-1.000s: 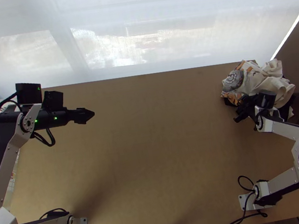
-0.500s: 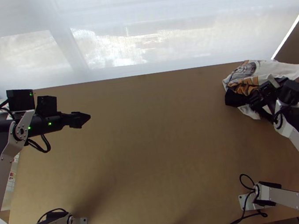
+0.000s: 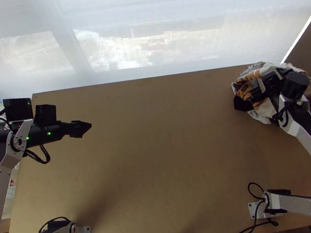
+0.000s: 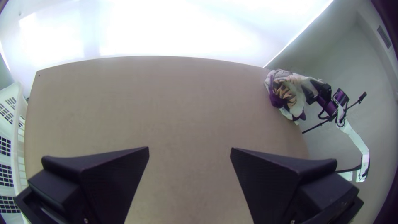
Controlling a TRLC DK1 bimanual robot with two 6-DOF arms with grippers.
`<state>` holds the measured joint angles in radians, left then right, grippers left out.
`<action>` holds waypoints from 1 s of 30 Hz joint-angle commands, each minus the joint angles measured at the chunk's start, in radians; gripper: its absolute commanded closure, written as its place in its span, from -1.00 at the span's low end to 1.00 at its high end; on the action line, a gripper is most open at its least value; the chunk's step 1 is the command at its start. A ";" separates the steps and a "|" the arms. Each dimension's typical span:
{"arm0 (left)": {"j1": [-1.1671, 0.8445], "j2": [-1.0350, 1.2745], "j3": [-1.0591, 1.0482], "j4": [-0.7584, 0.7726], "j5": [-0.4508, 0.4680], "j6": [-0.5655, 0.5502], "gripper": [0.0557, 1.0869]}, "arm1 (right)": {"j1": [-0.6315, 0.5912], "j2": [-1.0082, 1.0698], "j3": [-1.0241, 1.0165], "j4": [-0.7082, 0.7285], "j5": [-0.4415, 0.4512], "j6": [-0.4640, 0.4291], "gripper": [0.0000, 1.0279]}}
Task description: Fold the t-shirt
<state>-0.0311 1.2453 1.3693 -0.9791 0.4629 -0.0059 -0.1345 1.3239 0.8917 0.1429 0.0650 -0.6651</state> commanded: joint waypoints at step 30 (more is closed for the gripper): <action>0.014 0.013 0.051 -0.023 0.020 0.009 -0.86 | -0.113 -0.138 -0.028 -0.471 -0.264 0.206 -0.90</action>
<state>-0.0128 1.2583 1.3964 -0.9943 0.4824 0.0116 -0.2573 1.2839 0.7589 -0.1783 -0.1215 -0.5209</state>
